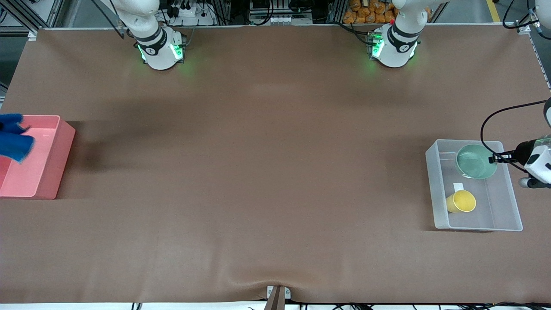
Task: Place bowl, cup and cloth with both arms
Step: 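Move the bowl into the clear bin while the right gripper carries cloth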
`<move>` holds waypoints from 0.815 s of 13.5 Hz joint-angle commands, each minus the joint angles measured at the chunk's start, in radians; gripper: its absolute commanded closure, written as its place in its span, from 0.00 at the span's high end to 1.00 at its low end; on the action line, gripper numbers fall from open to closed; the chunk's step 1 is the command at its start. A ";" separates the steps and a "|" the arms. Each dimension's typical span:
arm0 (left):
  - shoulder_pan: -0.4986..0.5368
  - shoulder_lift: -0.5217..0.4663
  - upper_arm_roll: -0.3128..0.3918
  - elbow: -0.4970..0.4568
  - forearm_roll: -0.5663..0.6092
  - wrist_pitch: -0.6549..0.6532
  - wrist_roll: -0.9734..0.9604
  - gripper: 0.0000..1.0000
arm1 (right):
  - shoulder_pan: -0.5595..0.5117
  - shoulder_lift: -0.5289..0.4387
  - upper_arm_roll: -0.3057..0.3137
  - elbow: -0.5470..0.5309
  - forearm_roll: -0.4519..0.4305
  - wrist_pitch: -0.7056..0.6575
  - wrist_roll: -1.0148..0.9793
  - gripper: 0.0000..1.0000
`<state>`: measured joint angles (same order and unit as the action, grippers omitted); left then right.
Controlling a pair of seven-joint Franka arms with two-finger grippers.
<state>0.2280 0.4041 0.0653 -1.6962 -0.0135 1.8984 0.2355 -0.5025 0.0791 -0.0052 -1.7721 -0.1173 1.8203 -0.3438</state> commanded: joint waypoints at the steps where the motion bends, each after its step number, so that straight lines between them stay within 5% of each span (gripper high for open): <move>1: 0.019 0.057 -0.007 0.043 0.024 -0.001 0.031 0.00 | -0.096 0.075 0.022 0.022 -0.015 0.037 -0.046 0.00; 11: 0.048 0.146 -0.009 0.040 0.052 0.120 0.065 0.00 | -0.255 0.433 0.024 0.019 -0.009 0.353 -0.089 0.00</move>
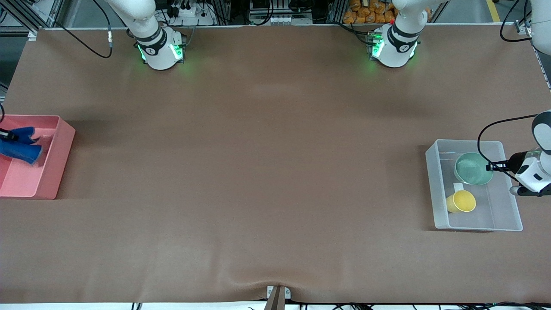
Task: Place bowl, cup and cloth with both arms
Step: 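Move the bowl into the clear bin while the right gripper carries cloth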
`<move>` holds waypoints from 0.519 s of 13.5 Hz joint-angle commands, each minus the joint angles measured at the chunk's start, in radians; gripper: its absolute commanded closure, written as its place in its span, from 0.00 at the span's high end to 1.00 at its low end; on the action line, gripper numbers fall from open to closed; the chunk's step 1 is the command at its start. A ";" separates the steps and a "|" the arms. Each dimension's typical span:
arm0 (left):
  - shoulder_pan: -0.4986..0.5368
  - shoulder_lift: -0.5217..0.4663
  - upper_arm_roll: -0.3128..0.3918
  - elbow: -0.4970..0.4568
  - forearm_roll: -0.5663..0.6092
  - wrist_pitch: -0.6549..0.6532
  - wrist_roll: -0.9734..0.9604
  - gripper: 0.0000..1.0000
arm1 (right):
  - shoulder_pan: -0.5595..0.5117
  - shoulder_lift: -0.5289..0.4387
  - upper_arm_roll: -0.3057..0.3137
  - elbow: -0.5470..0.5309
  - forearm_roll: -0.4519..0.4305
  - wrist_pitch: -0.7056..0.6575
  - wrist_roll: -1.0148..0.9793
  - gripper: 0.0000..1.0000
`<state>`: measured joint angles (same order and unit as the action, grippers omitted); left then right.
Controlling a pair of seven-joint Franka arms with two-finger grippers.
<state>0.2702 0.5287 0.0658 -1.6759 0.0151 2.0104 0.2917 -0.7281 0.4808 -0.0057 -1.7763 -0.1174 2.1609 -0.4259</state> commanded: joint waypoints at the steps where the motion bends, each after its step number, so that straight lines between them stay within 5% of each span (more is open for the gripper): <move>1: 0.009 0.027 -0.009 0.015 0.023 0.017 0.009 0.00 | -0.033 0.042 0.024 0.025 -0.010 0.020 -0.007 0.12; 2: 0.006 0.031 -0.009 0.010 0.023 0.028 0.009 0.00 | -0.033 0.045 0.024 0.025 -0.010 0.028 -0.007 0.67; 3: 0.004 0.039 -0.011 0.010 0.023 0.030 0.009 0.00 | -0.033 0.045 0.024 0.023 -0.007 0.043 -0.005 1.00; 7: 0.004 0.059 -0.014 0.010 0.023 0.053 0.009 0.00 | -0.010 -0.013 0.032 0.023 0.001 -0.036 0.025 1.00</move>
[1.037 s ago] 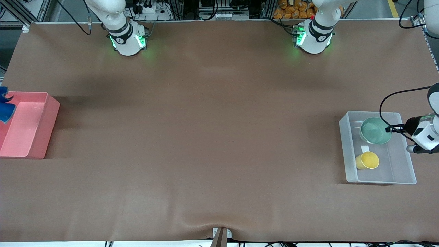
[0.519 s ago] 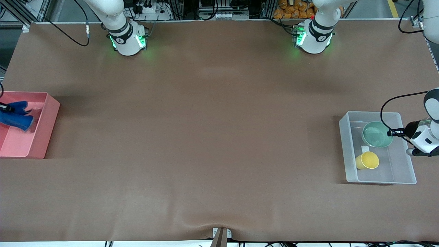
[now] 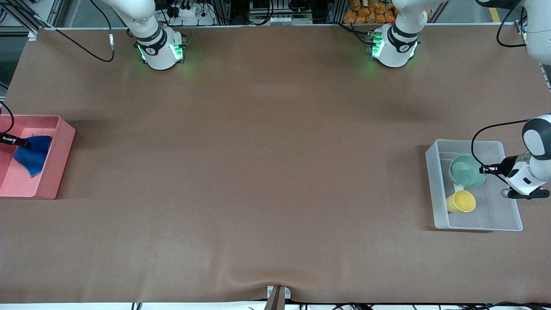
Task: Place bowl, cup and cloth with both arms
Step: 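Open both grippers, releasing the bowl and the cloth into the bins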
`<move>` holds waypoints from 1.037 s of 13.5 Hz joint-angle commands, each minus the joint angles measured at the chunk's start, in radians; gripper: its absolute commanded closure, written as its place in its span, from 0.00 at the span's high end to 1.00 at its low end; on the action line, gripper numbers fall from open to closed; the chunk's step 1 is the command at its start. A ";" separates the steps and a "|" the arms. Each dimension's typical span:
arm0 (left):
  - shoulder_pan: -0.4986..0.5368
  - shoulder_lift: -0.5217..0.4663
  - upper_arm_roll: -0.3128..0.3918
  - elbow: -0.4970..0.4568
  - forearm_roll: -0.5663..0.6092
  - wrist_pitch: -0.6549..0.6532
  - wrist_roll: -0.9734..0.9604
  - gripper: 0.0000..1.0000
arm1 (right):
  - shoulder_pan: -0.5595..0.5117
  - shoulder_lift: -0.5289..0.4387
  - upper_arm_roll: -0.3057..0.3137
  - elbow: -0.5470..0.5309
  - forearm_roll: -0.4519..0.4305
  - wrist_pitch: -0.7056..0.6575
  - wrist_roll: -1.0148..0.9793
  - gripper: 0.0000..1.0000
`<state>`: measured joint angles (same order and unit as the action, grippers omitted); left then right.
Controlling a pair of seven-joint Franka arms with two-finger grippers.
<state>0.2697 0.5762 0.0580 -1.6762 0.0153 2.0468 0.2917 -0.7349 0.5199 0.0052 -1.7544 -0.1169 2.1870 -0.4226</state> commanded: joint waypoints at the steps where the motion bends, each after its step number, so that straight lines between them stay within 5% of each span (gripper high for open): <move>1: 0.005 0.020 -0.007 0.010 0.023 0.021 0.009 0.00 | 0.014 -0.073 0.024 0.001 0.002 -0.085 0.048 1.00; 4: -0.009 0.030 -0.007 0.015 0.025 0.026 0.014 0.03 | 0.064 -0.126 0.025 0.000 0.005 -0.145 0.079 1.00; 5: -0.009 0.030 -0.007 0.015 0.025 0.026 0.026 0.15 | 0.080 -0.141 0.025 0.000 0.006 -0.162 0.079 1.00; 8: -0.006 0.028 -0.007 0.018 0.025 0.026 0.043 0.30 | 0.127 -0.194 0.025 -0.002 0.077 -0.217 0.079 1.00; 14: -0.006 -0.013 -0.009 0.023 0.025 0.023 0.046 0.37 | 0.265 -0.382 0.025 0.001 0.134 -0.389 0.141 1.00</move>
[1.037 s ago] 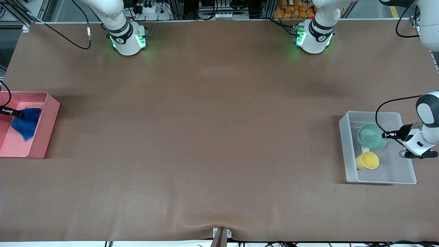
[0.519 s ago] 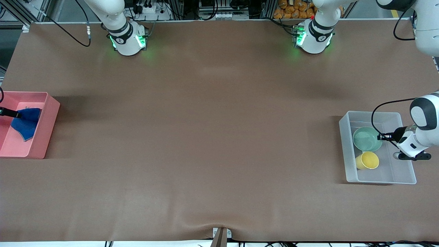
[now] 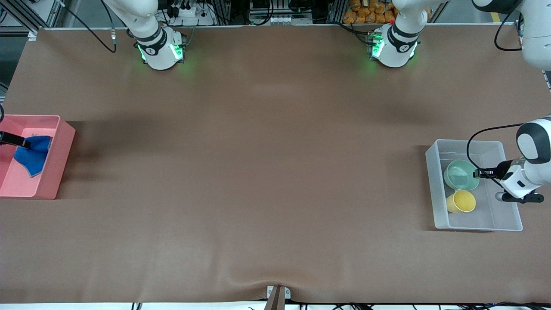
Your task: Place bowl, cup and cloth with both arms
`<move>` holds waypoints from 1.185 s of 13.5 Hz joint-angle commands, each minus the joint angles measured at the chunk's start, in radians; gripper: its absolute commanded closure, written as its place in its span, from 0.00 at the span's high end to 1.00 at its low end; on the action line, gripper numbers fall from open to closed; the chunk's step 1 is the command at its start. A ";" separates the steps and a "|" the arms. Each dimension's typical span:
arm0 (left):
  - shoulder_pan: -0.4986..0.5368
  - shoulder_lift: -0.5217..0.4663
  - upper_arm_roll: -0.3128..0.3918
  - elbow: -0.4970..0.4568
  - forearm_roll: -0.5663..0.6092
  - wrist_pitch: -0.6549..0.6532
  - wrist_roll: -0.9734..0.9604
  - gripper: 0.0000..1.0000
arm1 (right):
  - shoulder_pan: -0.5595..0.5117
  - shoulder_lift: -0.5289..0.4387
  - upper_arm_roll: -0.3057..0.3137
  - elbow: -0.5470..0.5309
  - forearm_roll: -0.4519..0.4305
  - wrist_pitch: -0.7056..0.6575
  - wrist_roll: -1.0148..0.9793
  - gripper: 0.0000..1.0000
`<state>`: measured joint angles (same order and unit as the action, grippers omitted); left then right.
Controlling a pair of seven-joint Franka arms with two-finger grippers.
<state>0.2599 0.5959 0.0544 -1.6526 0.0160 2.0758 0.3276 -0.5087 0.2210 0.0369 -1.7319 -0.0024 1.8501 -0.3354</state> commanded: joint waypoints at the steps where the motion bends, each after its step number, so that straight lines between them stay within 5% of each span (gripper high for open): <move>1: 0.004 -0.041 -0.007 0.019 0.024 -0.020 0.010 0.38 | 0.077 -0.116 -0.006 -0.020 0.019 -0.086 0.100 1.00; 5: -0.010 -0.062 -0.004 0.083 0.024 -0.111 0.007 0.43 | 0.240 -0.236 0.004 0.024 0.009 -0.216 0.274 1.00; 9: -0.024 -0.125 -0.005 0.082 0.024 -0.149 0.001 0.50 | 0.279 -0.241 0.021 0.231 0.022 -0.455 0.346 1.00; 10: -0.025 -0.140 -0.007 0.083 0.022 -0.161 0.001 0.60 | 0.298 -0.241 0.037 0.248 0.021 -0.456 0.345 1.00; 11: -0.027 -0.156 -0.008 0.082 0.024 -0.166 -0.001 1.00 | 0.318 -0.239 0.043 0.249 0.018 -0.448 0.345 1.00; 16: -0.027 -0.241 -0.070 0.080 0.021 -0.207 -0.033 1.00 | 0.409 -0.256 0.043 0.229 0.010 -0.445 0.345 1.00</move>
<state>0.2321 0.4081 0.0092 -1.5590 0.0160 1.8938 0.3229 -0.1079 -0.0285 0.0842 -1.5064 0.0141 1.4119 0.0025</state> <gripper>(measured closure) 0.000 0.000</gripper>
